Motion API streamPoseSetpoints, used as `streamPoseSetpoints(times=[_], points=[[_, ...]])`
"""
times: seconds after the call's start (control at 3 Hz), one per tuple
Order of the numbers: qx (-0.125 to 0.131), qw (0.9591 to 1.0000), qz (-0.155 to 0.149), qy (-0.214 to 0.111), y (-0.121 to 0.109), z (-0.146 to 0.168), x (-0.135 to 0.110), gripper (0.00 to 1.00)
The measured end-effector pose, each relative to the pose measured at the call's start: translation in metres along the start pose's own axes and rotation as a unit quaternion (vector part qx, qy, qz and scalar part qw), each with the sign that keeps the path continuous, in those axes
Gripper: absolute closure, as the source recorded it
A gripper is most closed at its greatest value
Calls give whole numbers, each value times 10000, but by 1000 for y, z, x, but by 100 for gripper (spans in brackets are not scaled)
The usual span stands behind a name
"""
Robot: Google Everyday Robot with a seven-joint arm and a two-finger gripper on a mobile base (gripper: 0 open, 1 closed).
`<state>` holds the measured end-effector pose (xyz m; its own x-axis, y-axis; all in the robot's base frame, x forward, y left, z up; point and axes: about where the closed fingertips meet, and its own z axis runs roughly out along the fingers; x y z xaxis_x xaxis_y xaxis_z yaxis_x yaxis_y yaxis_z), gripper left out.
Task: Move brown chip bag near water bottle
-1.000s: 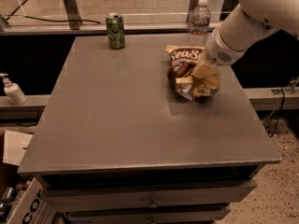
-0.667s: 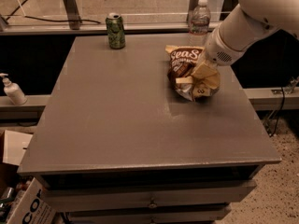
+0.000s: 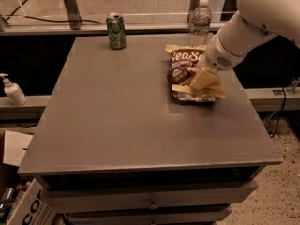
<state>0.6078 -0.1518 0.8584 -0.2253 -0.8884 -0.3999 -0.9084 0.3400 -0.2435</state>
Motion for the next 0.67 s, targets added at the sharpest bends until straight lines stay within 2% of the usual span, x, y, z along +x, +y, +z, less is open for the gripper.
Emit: streamPoseSetpoints(times=[0.33,0.67], points=[[-42,10000,89,2,4,6,5,0],[-24,9999,131,-48,5,4,7,0]])
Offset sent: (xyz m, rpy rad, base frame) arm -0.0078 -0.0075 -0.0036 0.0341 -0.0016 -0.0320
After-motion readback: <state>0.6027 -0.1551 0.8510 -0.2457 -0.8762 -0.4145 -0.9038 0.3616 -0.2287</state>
